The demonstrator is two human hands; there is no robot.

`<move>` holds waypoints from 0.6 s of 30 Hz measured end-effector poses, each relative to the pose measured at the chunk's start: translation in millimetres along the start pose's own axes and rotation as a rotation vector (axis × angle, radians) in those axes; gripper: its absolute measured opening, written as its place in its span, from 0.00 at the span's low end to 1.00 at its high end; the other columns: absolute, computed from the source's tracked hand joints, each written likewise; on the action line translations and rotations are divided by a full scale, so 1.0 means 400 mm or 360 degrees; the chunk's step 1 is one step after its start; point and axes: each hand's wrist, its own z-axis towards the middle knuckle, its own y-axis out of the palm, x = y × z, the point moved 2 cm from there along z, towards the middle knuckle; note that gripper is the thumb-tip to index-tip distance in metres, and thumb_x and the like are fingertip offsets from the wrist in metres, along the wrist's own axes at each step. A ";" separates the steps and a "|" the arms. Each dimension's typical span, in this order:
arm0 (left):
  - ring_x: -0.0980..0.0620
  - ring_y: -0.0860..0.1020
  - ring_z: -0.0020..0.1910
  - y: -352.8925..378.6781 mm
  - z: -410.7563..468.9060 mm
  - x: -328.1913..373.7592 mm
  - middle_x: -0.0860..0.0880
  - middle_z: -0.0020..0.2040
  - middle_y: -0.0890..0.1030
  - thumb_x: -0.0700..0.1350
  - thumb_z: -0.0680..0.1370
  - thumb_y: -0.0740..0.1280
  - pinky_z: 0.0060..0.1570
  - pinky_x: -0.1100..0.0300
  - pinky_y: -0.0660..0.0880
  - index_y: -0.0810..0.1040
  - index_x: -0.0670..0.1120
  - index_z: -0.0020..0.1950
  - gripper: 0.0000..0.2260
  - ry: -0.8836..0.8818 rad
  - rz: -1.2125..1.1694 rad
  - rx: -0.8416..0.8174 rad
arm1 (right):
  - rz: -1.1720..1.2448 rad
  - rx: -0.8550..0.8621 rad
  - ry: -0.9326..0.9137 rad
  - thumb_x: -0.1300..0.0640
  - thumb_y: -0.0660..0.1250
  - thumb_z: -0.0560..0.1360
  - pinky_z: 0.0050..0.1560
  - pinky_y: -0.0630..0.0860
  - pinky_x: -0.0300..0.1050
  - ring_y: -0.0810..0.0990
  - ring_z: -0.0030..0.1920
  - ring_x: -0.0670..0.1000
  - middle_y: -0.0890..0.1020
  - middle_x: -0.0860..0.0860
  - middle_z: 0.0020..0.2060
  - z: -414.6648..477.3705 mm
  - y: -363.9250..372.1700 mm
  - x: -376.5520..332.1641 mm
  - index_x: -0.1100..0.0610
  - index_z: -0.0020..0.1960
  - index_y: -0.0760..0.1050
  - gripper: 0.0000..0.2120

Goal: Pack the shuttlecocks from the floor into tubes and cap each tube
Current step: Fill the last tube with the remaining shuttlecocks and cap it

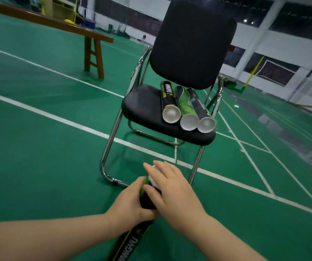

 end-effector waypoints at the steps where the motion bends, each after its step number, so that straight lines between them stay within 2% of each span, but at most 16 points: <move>1: 0.62 0.77 0.49 0.001 0.001 -0.001 0.57 0.51 0.80 0.53 0.59 0.72 0.49 0.63 0.75 0.69 0.59 0.55 0.26 -0.0007 -0.0019 -0.0003 | -0.0017 -0.0005 -0.0019 0.38 0.39 0.71 0.72 0.49 0.43 0.54 0.73 0.51 0.61 0.48 0.73 0.002 0.006 0.001 0.45 0.75 0.55 0.33; 4: 0.66 0.75 0.51 -0.001 0.004 0.000 0.64 0.52 0.77 0.50 0.62 0.73 0.49 0.70 0.73 0.65 0.67 0.55 0.27 -0.0013 0.0015 0.0002 | -0.0072 -0.0008 -0.0059 0.39 0.38 0.70 0.72 0.50 0.44 0.55 0.73 0.52 0.61 0.50 0.73 0.013 0.009 0.007 0.46 0.74 0.56 0.35; 7: 0.66 0.75 0.50 -0.006 0.006 -0.003 0.66 0.51 0.75 0.54 0.60 0.72 0.47 0.73 0.71 0.63 0.67 0.55 0.28 -0.0052 0.0067 0.0013 | -0.0080 0.0000 -0.0084 0.39 0.39 0.71 0.72 0.52 0.46 0.56 0.72 0.54 0.63 0.51 0.73 0.023 0.018 0.007 0.47 0.74 0.58 0.34; 12: 0.61 0.77 0.50 -0.014 -0.004 -0.007 0.59 0.54 0.78 0.60 0.56 0.68 0.48 0.67 0.73 0.64 0.63 0.57 0.30 -0.0079 0.0059 0.0017 | -0.0074 -0.0001 -0.0080 0.39 0.41 0.72 0.72 0.51 0.45 0.57 0.72 0.54 0.63 0.51 0.72 0.023 0.033 0.001 0.47 0.74 0.59 0.33; 15: 0.62 0.77 0.51 -0.016 -0.004 -0.012 0.60 0.54 0.77 0.61 0.56 0.68 0.49 0.66 0.73 0.64 0.62 0.57 0.31 -0.0120 0.0049 -0.0006 | -0.0008 0.0012 -0.0073 0.43 0.50 0.78 0.72 0.50 0.44 0.55 0.73 0.53 0.62 0.50 0.73 0.025 0.030 -0.003 0.47 0.73 0.59 0.25; 18: 0.67 0.75 0.51 -0.021 -0.005 -0.010 0.61 0.54 0.77 0.60 0.57 0.71 0.46 0.72 0.72 0.65 0.61 0.56 0.30 -0.0165 -0.0032 -0.0090 | 0.0130 0.0023 -0.0026 0.45 0.56 0.78 0.71 0.52 0.44 0.55 0.72 0.50 0.63 0.47 0.72 0.028 0.022 -0.003 0.45 0.72 0.61 0.23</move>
